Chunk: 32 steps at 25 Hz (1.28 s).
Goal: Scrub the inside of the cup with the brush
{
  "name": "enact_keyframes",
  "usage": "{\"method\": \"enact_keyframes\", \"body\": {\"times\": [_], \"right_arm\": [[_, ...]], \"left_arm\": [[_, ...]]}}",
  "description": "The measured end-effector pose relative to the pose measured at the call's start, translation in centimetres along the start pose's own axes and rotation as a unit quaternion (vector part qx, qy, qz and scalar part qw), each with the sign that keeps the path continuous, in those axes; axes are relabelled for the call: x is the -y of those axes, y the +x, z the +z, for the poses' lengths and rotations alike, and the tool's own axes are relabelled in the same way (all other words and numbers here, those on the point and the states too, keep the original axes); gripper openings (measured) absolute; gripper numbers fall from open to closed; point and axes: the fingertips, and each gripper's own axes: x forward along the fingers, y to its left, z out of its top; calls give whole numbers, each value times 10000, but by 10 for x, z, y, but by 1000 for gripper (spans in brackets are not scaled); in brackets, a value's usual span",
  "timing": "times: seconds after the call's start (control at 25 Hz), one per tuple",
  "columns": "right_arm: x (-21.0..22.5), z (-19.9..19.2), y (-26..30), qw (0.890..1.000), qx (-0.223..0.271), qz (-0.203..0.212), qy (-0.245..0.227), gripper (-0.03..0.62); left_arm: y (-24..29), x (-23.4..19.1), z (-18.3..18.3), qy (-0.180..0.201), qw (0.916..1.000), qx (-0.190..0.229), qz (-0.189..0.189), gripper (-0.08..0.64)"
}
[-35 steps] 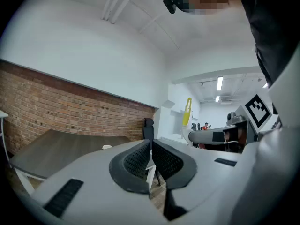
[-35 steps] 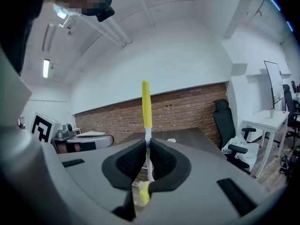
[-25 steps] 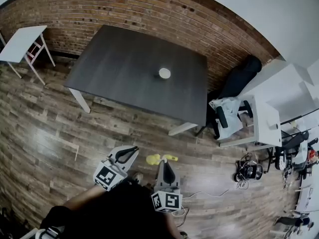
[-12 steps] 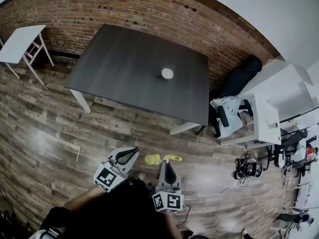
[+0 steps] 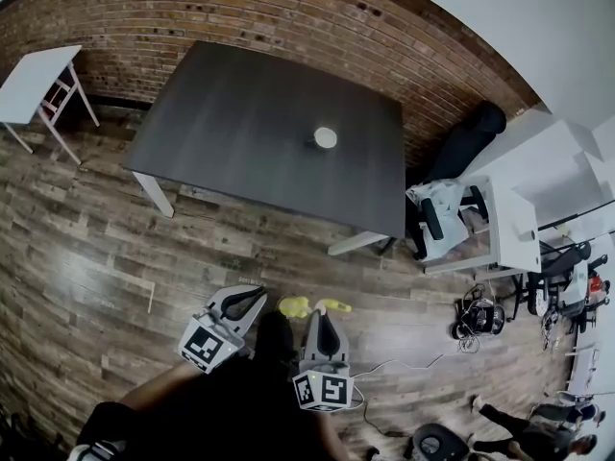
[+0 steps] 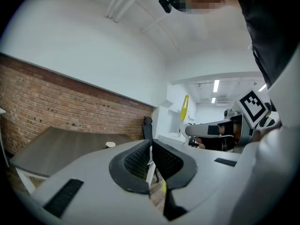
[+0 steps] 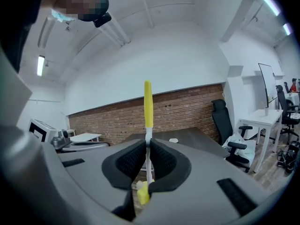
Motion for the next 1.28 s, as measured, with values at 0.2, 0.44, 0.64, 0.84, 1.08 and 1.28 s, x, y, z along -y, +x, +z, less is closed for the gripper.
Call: {"method": "enact_keyframes", "body": {"times": [0.2,0.44,0.64,0.84,1.08,1.28], "right_arm": [[10,1,24,10000,39,65,25,44],[45,11,61,9998,88,171,28,44],[84,24,104,9997,71,228,42,44],[122,36,152,9994,21,344,41,44],[169,51,201,9988,13,495,6,44],[202,64,238,9981,-18,613,-39,44]], "left_arm": [[19,-13,-5,-15,10000,-63,39,40],[65,-28,2,-41,9999,-29,128,40],[120,-48,6,-66,9998,-65,190,40],[180,-68,10,-14,9997,-130,207,40],[245,-86,20,-11,9993,-120,342,40],[292,-103,23,-119,9986,-124,492,40]]}}
